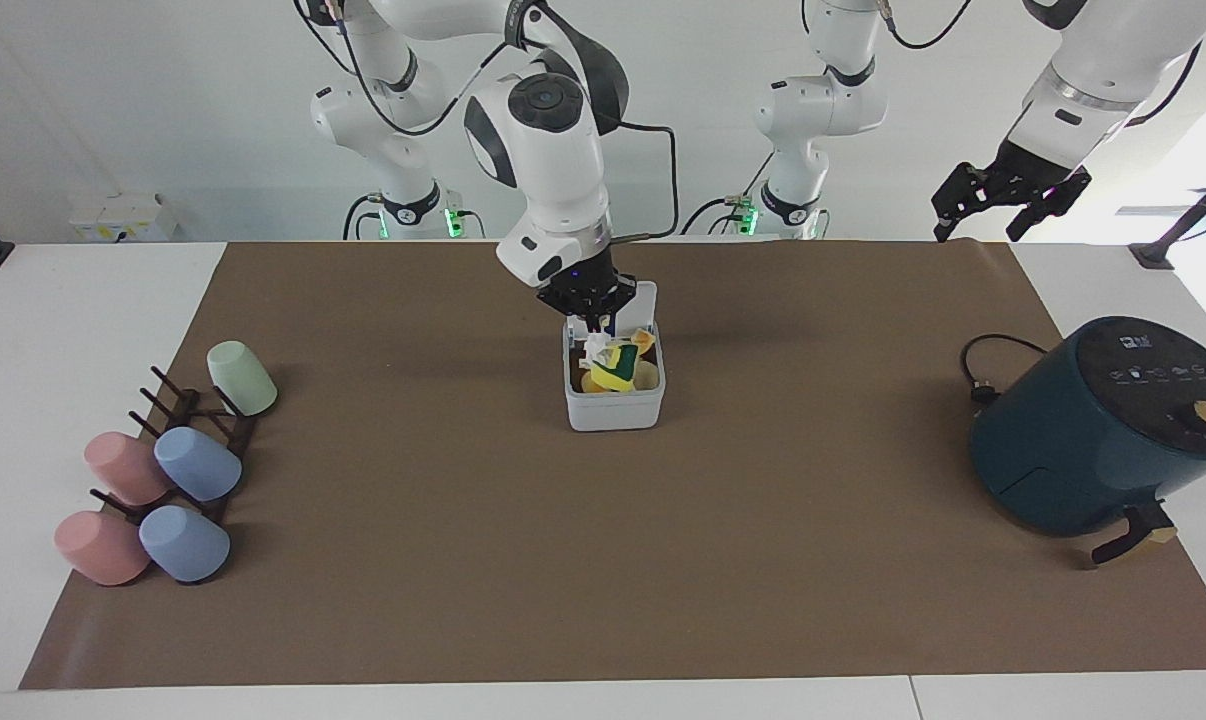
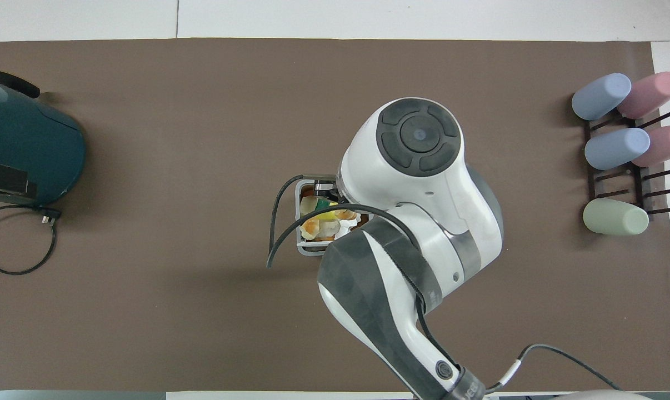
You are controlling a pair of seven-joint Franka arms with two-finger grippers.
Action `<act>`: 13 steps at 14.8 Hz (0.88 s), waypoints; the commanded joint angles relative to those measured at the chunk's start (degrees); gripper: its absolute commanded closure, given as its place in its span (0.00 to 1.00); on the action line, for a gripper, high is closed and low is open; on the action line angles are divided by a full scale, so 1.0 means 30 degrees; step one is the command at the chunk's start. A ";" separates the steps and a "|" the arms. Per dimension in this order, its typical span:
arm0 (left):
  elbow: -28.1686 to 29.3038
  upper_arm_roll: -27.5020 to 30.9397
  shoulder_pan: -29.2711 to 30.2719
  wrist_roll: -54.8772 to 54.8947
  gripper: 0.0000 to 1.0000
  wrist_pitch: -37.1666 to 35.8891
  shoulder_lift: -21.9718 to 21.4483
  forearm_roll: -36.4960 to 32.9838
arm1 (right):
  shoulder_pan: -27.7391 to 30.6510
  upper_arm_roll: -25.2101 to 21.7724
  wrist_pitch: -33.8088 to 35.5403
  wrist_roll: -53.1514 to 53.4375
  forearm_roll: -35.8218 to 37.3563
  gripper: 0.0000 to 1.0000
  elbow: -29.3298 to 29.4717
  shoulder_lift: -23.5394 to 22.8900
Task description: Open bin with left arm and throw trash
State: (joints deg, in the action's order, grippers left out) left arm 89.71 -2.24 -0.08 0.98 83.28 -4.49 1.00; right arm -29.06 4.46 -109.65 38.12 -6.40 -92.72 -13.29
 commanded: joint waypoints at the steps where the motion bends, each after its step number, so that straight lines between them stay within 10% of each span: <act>1: 0.0479 -0.0045 0.0084 0.0143 0.00 -0.0075 -0.0730 -0.0042 | -0.0301 0.0008 -0.2201 0.0475 -0.0270 1.00 -0.2518 0.1088; 2: 0.0479 -0.0045 0.0113 0.0144 0.00 -0.0104 -0.0846 -0.0042 | -0.0594 0.0008 -0.2788 0.0942 -0.0270 1.00 -0.3161 0.1293; 9: 0.0479 -0.0045 0.0113 0.0143 0.00 -0.0134 -0.1227 -0.0042 | -0.0773 -0.0022 -0.3263 0.1095 -0.0241 0.08 -0.3549 0.1442; 13: 0.0479 -0.0045 0.0113 0.0115 0.00 -0.0163 -0.1521 -0.0042 | 0.0073 -0.0197 -0.1747 0.0131 0.0199 0.00 -0.2030 0.1354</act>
State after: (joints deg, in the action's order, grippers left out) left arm 89.70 -2.23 -0.08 0.98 83.25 -7.17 1.00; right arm -31.21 3.88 -117.89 40.97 -6.10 -100.99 -9.86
